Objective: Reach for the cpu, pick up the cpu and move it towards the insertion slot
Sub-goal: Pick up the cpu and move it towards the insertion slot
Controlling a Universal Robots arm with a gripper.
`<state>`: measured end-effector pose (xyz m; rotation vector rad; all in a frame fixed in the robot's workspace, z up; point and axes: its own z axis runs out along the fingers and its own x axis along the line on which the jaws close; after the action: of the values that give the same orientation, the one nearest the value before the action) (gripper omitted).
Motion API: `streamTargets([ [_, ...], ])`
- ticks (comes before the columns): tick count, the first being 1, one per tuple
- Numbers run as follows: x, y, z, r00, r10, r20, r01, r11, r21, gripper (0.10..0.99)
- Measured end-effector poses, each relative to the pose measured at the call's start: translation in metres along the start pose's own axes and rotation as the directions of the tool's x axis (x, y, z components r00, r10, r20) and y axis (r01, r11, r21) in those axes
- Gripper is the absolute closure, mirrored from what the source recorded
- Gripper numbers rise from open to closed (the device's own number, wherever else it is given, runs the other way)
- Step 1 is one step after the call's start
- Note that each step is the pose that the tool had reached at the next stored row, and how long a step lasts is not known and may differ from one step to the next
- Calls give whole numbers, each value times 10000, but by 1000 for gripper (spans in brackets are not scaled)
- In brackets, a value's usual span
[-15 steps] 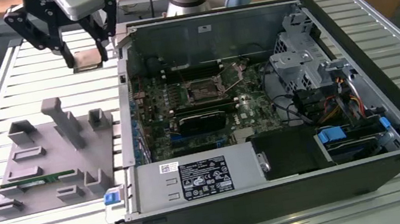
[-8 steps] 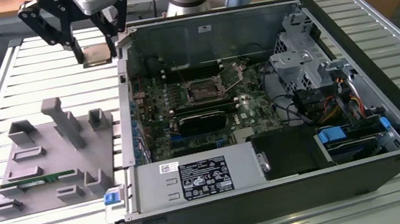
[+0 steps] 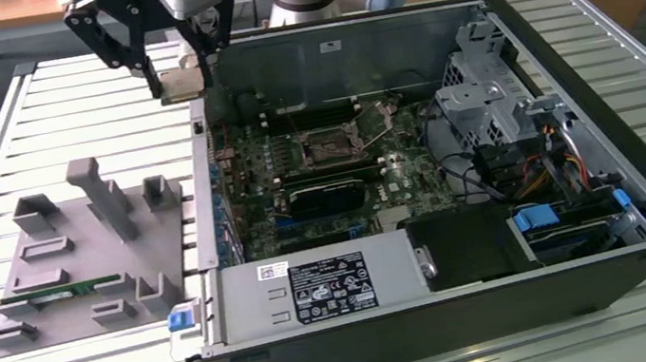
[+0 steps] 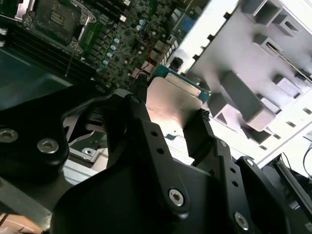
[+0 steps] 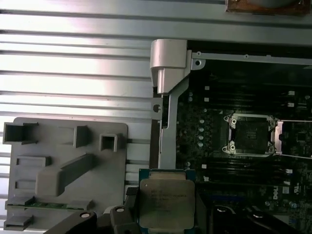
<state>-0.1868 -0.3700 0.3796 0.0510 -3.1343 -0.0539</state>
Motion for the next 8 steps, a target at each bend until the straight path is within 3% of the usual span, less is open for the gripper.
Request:
streamTargets([
  [8, -249, 33, 24, 10000, 14, 0, -14, 10000, 0, 541],
])
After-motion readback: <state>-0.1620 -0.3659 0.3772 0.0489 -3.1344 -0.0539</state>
